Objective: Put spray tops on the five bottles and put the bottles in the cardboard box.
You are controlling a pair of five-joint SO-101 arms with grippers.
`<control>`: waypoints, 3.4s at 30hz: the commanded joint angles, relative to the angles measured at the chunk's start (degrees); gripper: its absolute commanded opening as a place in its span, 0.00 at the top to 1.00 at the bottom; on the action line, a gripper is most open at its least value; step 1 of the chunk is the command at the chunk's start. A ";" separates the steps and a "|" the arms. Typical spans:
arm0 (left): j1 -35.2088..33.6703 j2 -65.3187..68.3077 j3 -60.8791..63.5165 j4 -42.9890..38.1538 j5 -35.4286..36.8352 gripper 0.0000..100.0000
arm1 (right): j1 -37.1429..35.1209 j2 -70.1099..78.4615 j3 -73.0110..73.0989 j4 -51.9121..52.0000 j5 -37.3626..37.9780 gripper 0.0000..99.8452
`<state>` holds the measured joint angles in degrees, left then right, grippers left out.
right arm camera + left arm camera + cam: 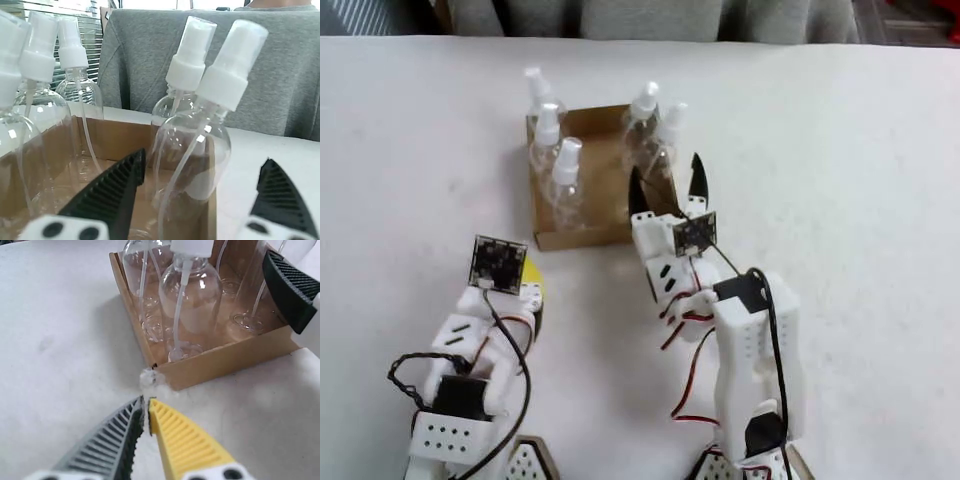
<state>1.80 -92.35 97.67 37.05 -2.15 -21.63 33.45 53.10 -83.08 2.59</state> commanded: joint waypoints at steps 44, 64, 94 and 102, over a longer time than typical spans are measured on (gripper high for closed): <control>-0.48 0.57 -0.26 0.26 -0.44 0.98 | -1.45 -14.73 13.45 -5.05 4.57 0.70; -0.40 0.57 -0.26 0.18 -0.44 0.98 | -1.36 -60.97 10.37 68.26 -17.58 0.70; -0.48 0.66 -0.26 0.26 -0.44 0.98 | -7.96 -44.26 -19.43 104.13 -30.86 0.80; -0.48 0.66 -0.26 0.26 -0.44 0.98 | -9.89 -43.38 -19.69 103.69 -32.35 0.72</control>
<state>1.80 -92.35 97.67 37.05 -2.15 -31.12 -9.63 36.57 20.75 -29.14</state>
